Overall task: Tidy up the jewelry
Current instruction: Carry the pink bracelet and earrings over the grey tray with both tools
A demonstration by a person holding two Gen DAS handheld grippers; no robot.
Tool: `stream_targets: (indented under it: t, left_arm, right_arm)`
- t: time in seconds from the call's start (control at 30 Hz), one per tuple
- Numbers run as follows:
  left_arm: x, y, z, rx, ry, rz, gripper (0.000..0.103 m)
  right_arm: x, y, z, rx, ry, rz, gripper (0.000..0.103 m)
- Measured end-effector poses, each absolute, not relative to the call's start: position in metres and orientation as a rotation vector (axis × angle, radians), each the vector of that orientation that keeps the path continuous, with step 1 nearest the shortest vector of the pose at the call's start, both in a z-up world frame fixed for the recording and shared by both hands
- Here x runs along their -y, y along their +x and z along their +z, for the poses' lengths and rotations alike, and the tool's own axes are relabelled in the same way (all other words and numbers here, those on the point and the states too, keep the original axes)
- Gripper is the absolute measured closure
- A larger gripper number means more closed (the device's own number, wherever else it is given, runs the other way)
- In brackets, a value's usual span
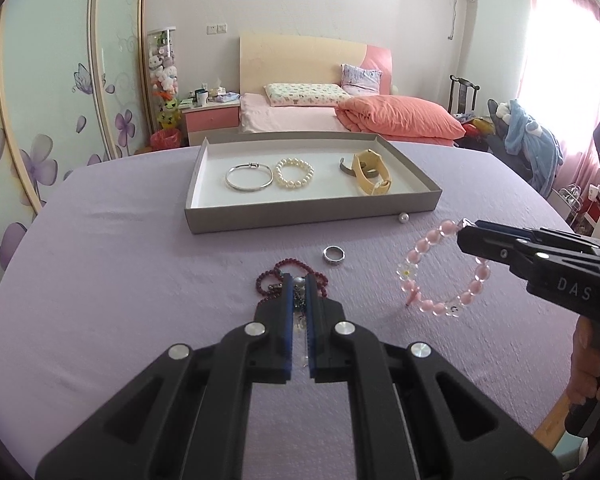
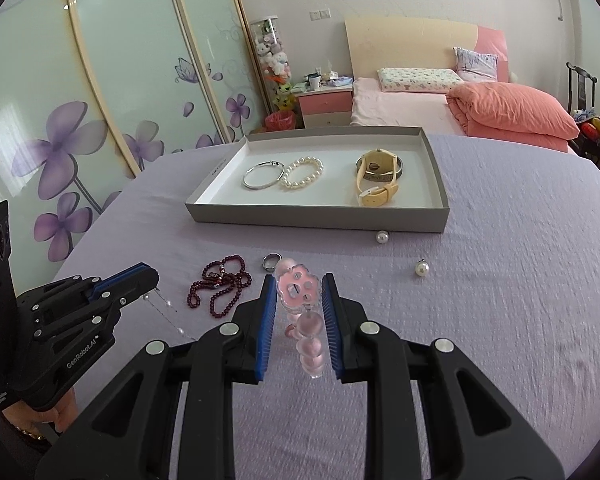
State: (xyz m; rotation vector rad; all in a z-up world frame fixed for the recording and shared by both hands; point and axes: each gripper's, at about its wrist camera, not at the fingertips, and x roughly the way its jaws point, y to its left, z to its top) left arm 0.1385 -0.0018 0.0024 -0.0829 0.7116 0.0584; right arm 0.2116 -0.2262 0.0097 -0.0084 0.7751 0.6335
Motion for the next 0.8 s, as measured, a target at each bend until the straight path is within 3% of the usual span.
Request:
stream_targets:
  t: [0.8]
  left_arm:
    - [-0.031, 0.174, 0.050, -0.634, -0.118, 0.062, 0.097]
  right_arm:
    - [0.237, 0.224, 0.041, -0.694, 0.014, 0.630, 0.079]
